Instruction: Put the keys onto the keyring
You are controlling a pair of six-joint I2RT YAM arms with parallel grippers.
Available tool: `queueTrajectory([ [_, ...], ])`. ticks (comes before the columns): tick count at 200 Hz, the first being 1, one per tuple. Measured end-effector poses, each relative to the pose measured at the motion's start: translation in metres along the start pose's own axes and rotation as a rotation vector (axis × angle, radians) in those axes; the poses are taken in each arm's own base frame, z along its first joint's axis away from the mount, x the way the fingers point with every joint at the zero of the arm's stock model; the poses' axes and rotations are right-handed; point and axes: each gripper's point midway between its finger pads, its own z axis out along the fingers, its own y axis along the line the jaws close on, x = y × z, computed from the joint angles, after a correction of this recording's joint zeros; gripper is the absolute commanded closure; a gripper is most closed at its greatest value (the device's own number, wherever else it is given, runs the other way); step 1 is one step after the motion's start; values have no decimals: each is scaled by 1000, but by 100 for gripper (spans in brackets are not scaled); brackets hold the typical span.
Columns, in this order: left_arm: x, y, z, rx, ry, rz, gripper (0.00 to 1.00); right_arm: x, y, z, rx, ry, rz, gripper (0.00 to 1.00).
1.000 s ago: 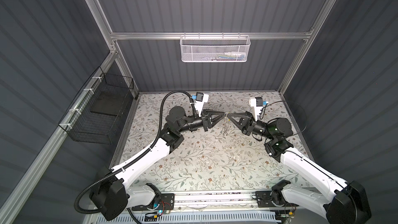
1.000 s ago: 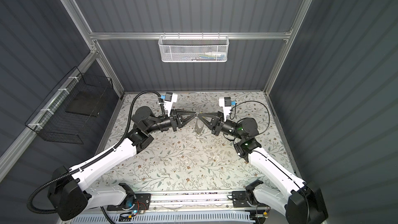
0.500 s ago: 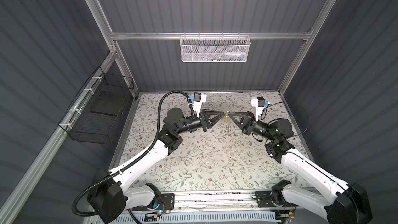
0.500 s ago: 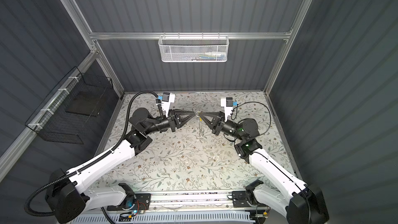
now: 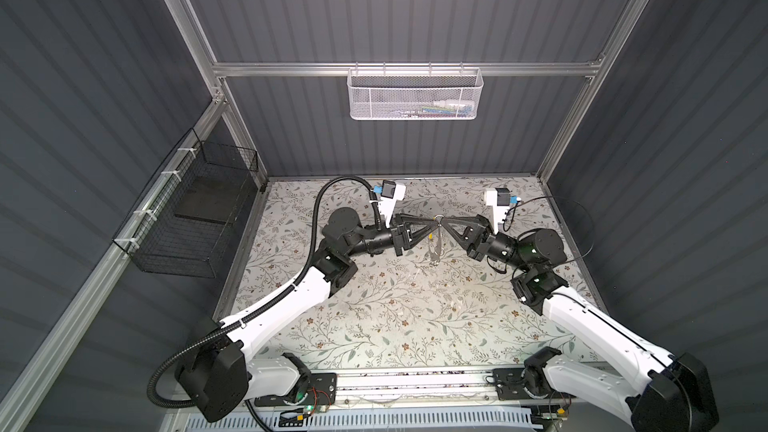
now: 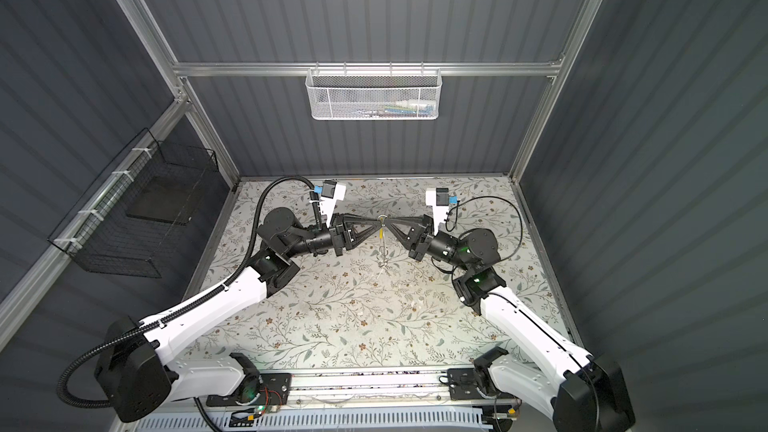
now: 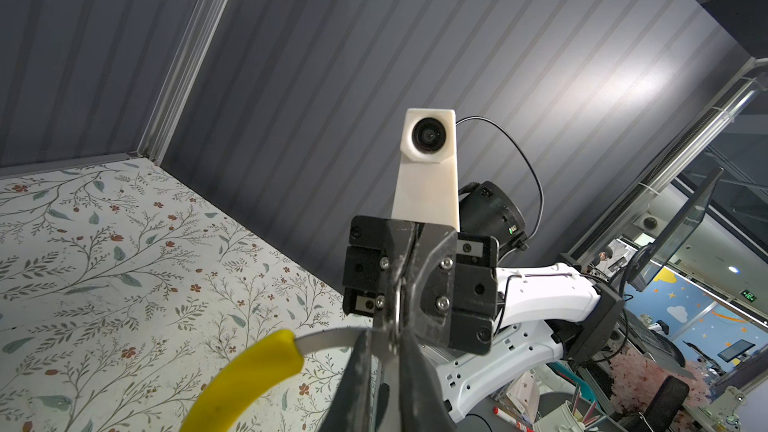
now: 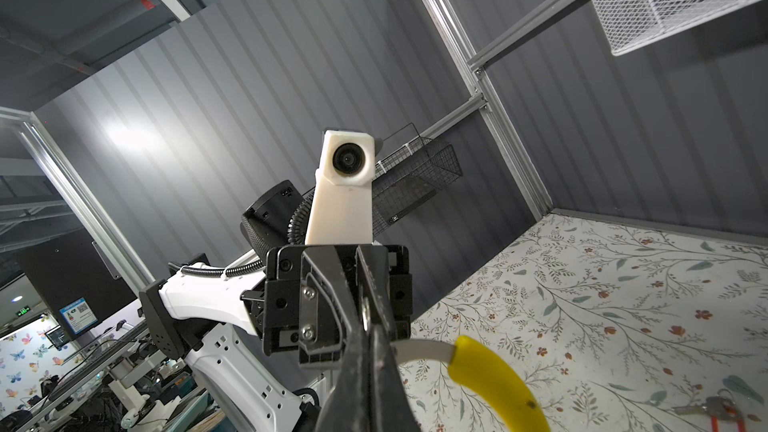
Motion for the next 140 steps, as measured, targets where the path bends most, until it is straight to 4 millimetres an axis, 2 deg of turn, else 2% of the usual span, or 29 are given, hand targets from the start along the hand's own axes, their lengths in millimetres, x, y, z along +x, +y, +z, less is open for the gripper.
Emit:
queueTrajectory([
  [22,-2,-2,0,6,-5,6,87,0,0,0,0,0,1,100],
  [74,-3,-3,1,11,-11,5,100,1,1,0,-2,1,0,100],
  [89,-3,-3,1,10,-11,4,100,1,0,0,-2,1,-1,100],
  [111,-3,-2,1,6,-7,1,100,2,0,0,0,2,-1,95],
  [116,-2,-2,1,6,-6,0,100,2,0,0,0,2,-1,92],
  [123,-2,-1,1,3,-3,-3,100,2,-1,0,3,3,0,82],
  [140,0,1,1,-9,10,-6,100,4,-3,-1,15,9,-6,81],
])
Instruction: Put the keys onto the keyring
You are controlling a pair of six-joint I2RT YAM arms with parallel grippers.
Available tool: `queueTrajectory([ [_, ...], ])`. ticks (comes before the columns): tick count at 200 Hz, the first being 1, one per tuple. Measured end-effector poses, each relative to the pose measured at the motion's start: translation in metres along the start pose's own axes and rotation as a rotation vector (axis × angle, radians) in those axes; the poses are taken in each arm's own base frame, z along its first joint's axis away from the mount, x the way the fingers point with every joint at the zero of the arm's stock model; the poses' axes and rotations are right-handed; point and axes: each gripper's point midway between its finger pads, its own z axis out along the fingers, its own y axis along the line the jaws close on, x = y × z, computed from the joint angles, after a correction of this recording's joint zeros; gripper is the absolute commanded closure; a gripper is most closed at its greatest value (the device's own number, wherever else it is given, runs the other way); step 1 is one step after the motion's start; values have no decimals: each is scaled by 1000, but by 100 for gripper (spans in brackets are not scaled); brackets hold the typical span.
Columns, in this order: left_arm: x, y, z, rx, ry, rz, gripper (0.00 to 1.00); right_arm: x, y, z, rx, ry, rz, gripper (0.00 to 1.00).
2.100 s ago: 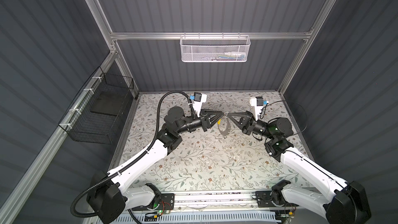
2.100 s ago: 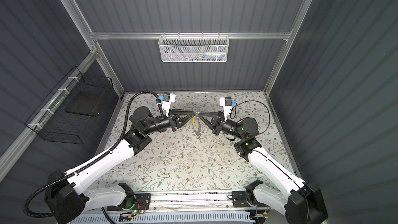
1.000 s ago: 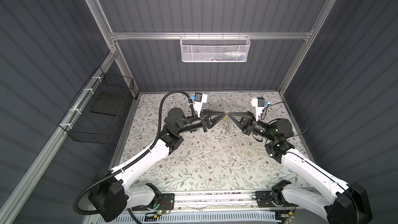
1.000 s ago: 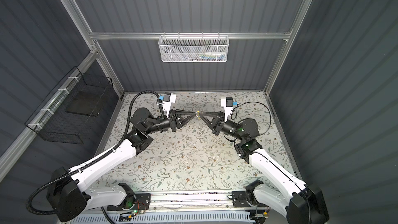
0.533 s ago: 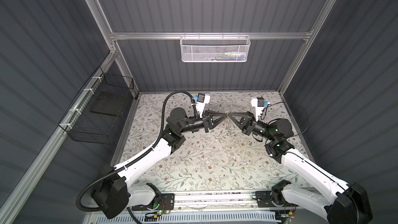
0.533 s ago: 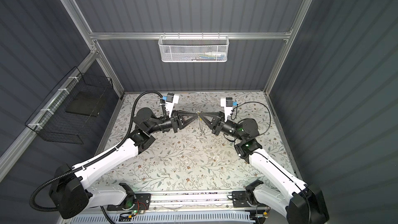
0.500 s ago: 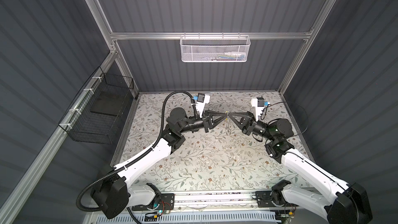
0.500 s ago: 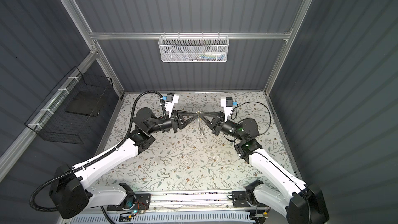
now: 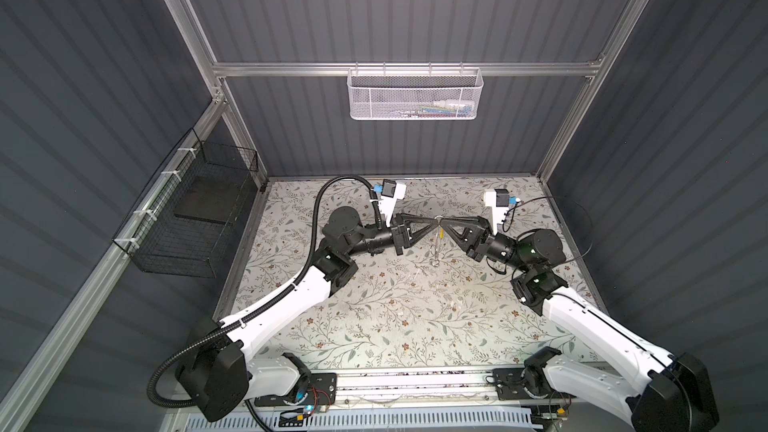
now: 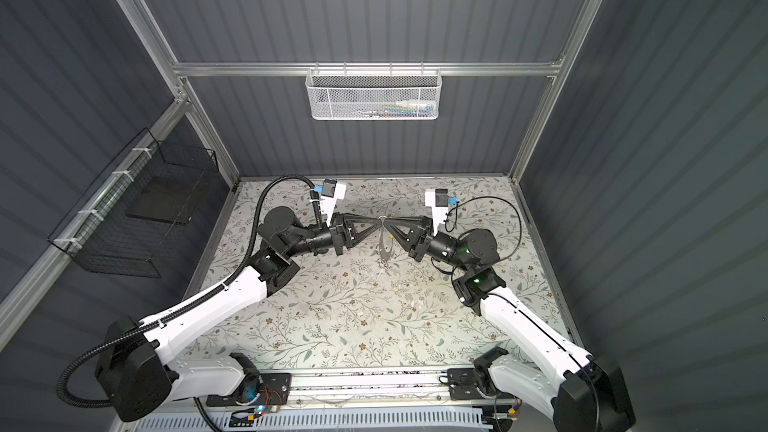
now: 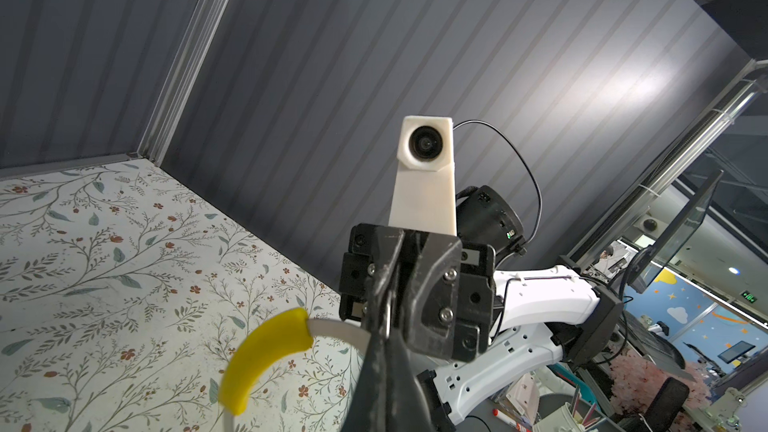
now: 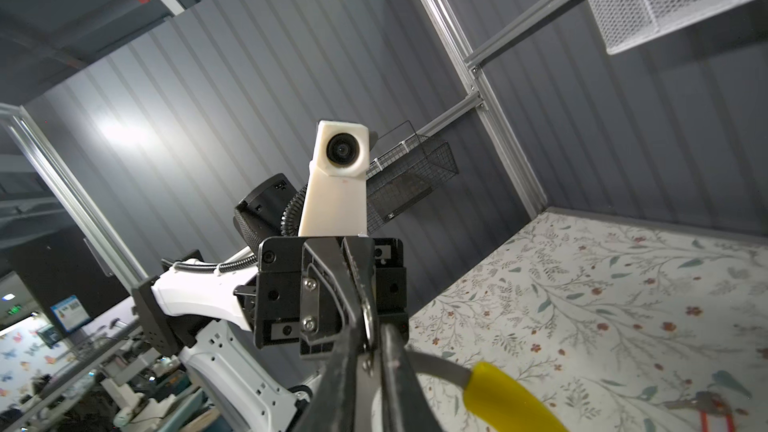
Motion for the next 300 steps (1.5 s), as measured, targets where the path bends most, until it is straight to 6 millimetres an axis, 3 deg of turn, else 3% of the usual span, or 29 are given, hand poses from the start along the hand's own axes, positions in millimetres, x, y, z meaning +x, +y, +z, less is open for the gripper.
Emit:
queueTrajectory([
  [19,5,4,0,-23,28,3,100,4,-2,-4,25,14,-6,71],
  [92,17,14,-2,-126,183,76,100,13,-19,-23,203,134,-79,61],
  [137,22,14,-8,-177,284,138,100,5,-14,-26,270,218,-176,64],
  [212,50,29,-17,-225,433,124,100,32,-15,-15,298,397,-251,69],
  [247,53,30,-18,-229,448,122,100,41,-12,-8,302,449,-300,71],
  [300,52,29,-18,-225,448,123,100,53,-24,-5,353,513,-348,76],
])
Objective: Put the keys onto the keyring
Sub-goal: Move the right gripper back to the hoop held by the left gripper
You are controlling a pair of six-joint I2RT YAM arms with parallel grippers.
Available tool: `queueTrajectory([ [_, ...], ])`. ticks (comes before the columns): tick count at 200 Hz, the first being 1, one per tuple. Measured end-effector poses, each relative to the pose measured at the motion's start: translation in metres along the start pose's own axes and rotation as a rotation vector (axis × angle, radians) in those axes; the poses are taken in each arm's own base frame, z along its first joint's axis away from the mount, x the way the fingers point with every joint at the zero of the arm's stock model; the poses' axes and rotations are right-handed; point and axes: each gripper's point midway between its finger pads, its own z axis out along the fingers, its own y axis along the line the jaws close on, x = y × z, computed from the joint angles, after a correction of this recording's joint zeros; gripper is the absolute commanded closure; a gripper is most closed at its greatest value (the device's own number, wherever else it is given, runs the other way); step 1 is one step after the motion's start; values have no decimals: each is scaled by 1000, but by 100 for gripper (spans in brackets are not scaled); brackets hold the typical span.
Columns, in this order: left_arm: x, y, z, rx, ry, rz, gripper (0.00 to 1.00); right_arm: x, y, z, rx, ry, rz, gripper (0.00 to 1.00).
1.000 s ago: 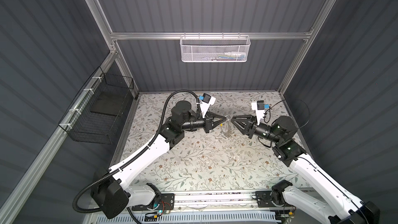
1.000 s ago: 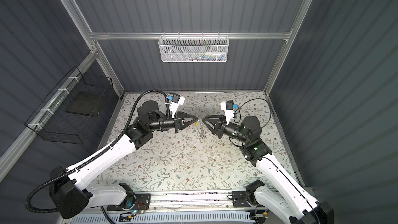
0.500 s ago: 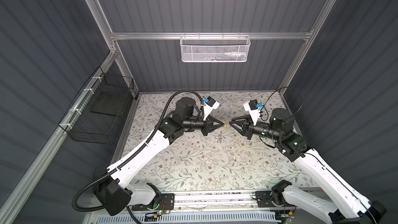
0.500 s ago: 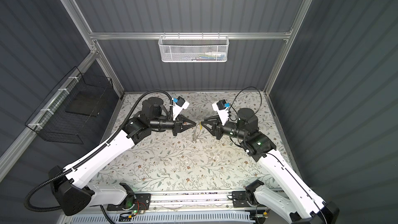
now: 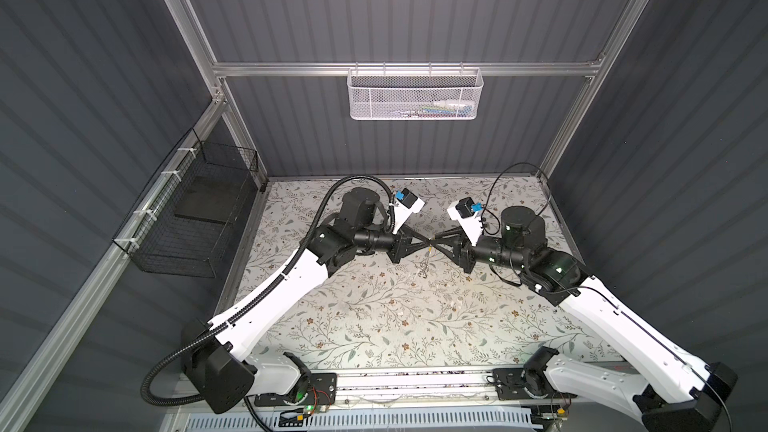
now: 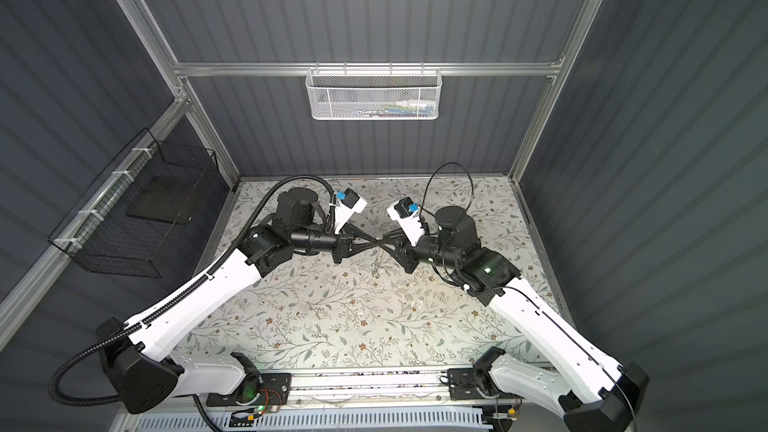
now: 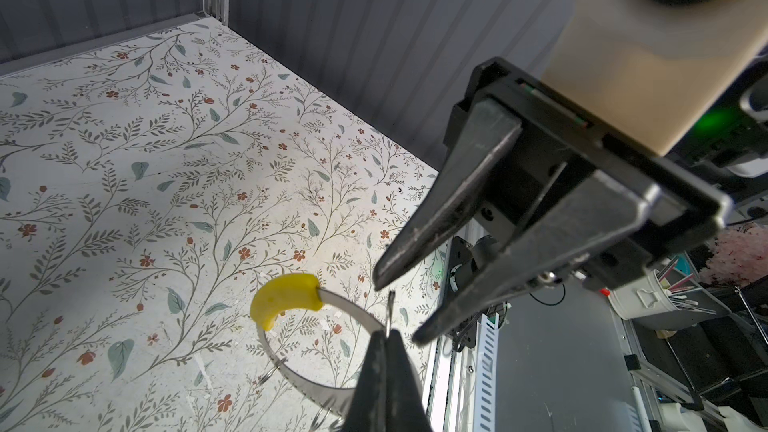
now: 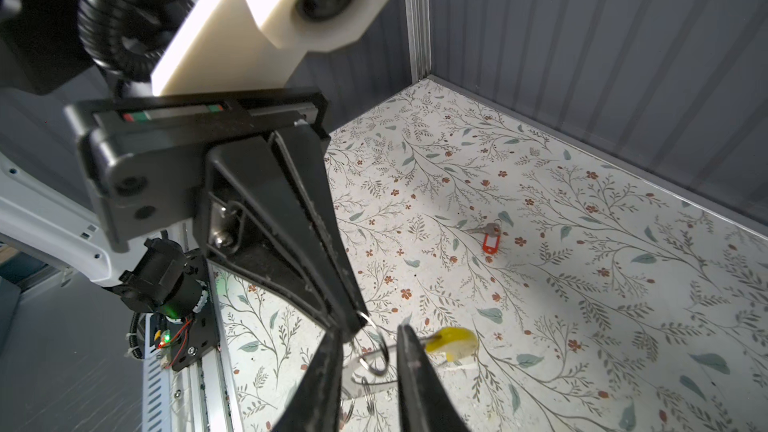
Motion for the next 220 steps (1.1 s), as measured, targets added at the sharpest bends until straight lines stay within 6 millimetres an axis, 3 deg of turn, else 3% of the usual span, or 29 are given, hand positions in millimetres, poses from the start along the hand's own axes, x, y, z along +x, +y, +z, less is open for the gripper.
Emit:
queueTrajectory([
  [58,3,3,3,0,11,-9,100,5,-2,2,41,22,-34,80],
  [91,3,3,4,2,14,-12,100,5,-5,3,62,22,-47,89],
  [114,3,4,4,1,13,-12,100,6,-6,2,67,24,-51,100],
  [149,3,4,4,-1,13,-12,100,5,-5,2,66,23,-52,100],
  [163,3,4,4,-2,11,-10,74,5,-5,2,65,20,-47,100],
  [182,0,3,4,0,0,-11,63,3,-4,2,61,2,-36,100],
  [220,-8,2,-11,-49,-108,-12,58,10,-6,2,42,-52,28,100],
])
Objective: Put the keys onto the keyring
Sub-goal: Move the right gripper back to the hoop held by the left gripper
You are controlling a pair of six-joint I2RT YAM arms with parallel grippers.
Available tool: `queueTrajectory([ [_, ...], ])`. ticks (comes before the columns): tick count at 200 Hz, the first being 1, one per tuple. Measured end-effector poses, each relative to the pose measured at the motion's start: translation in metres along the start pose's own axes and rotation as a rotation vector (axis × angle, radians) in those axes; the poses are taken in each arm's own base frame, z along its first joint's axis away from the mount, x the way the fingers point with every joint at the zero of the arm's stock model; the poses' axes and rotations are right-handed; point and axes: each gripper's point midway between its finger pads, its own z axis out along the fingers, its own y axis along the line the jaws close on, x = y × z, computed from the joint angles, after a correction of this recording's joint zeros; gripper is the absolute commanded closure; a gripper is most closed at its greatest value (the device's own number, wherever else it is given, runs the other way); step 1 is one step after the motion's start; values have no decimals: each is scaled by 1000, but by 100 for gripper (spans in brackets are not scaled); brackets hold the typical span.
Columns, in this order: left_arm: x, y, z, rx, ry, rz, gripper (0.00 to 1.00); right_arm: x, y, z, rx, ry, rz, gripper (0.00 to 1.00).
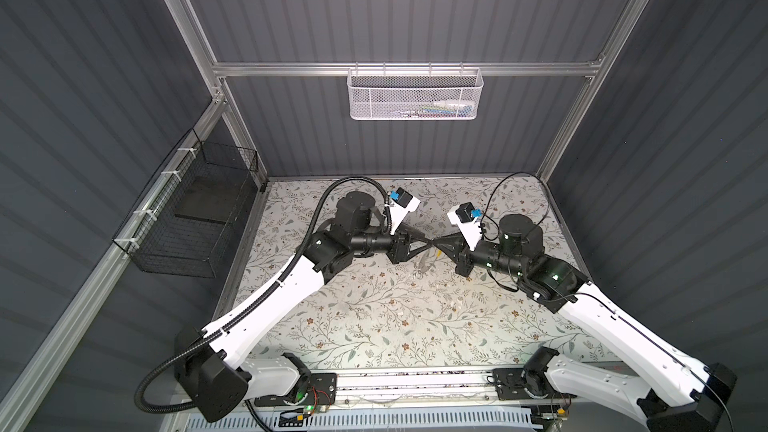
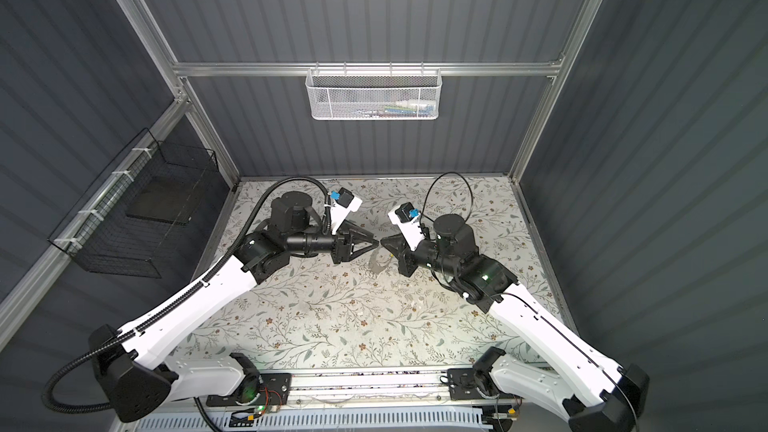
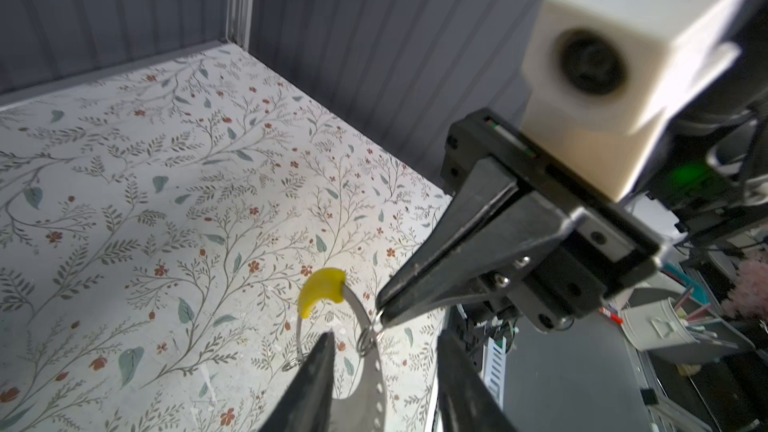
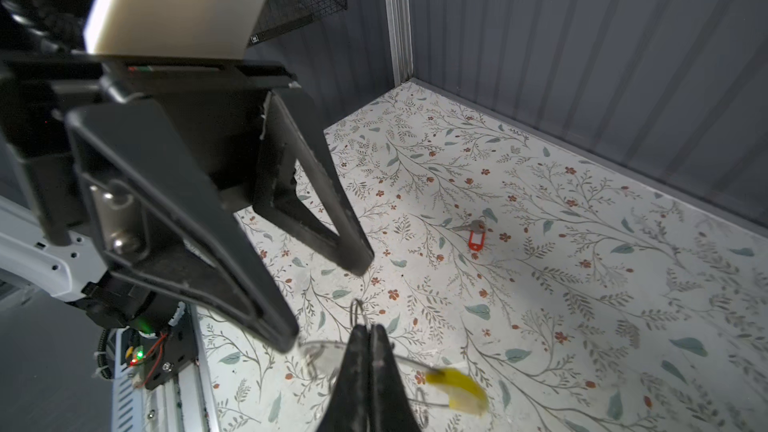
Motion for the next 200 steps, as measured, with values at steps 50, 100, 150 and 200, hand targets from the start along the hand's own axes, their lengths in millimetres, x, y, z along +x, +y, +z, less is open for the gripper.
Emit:
queueTrajectory([
  [50,-12,-4,-15,-13,-153,-25,65,2,-2,1,-79,-110,126,100],
  [100,-15,-3,-7,28,-189,-54,71,-21,2,-8,-175,-225,189,100],
  [150,-17,-10,0,104,-188,-65,75,-34,9,-14,-251,-278,216,100],
  [200,-13,-13,8,156,-163,-76,81,-33,9,-12,-271,-267,239,100],
])
